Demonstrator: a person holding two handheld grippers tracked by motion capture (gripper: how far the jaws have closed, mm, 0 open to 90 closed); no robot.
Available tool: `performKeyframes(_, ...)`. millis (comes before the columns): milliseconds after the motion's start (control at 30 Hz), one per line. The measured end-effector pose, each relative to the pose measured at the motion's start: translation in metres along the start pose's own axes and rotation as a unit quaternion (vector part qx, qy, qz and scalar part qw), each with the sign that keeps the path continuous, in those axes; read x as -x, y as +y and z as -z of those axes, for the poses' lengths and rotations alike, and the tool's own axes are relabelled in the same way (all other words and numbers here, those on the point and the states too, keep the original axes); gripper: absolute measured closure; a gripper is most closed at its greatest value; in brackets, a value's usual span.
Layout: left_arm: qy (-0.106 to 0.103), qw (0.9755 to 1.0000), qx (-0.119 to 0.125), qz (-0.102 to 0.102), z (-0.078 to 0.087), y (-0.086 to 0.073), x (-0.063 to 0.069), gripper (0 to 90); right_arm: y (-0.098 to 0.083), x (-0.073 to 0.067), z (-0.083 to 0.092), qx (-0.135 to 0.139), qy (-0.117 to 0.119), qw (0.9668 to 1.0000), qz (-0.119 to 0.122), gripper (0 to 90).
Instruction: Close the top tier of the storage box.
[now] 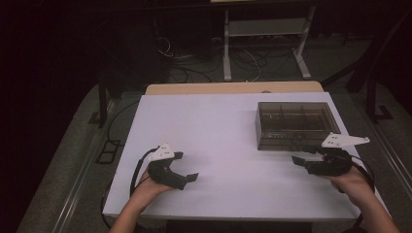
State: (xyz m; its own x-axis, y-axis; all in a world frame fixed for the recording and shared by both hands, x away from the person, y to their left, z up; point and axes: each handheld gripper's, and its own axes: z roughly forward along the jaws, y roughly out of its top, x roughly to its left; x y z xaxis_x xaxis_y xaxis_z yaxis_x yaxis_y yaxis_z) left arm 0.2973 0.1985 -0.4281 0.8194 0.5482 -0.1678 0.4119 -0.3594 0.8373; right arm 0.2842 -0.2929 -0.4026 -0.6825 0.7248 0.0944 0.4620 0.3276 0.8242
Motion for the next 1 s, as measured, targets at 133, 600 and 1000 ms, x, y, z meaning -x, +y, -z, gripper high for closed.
performKeyframes(133,0.0,1.0,0.0,-0.002,0.0,0.0,0.0,0.0,-0.002,-0.008,-0.007,-0.003,0.012,0.9999,0.006,29.8)
performKeyframes(600,-0.004,1.0,0.001,-0.004,-0.001,0.001,0.002,0.0,-0.008,-0.024,-0.024,0.006,0.016,0.9997,0.015,19.5)
performKeyframes(1000,-0.008,1.0,0.001,-0.003,-0.001,0.0,0.002,0.0,-0.017,-0.033,-0.037,-0.006,0.022,0.9995,0.022,12.2)
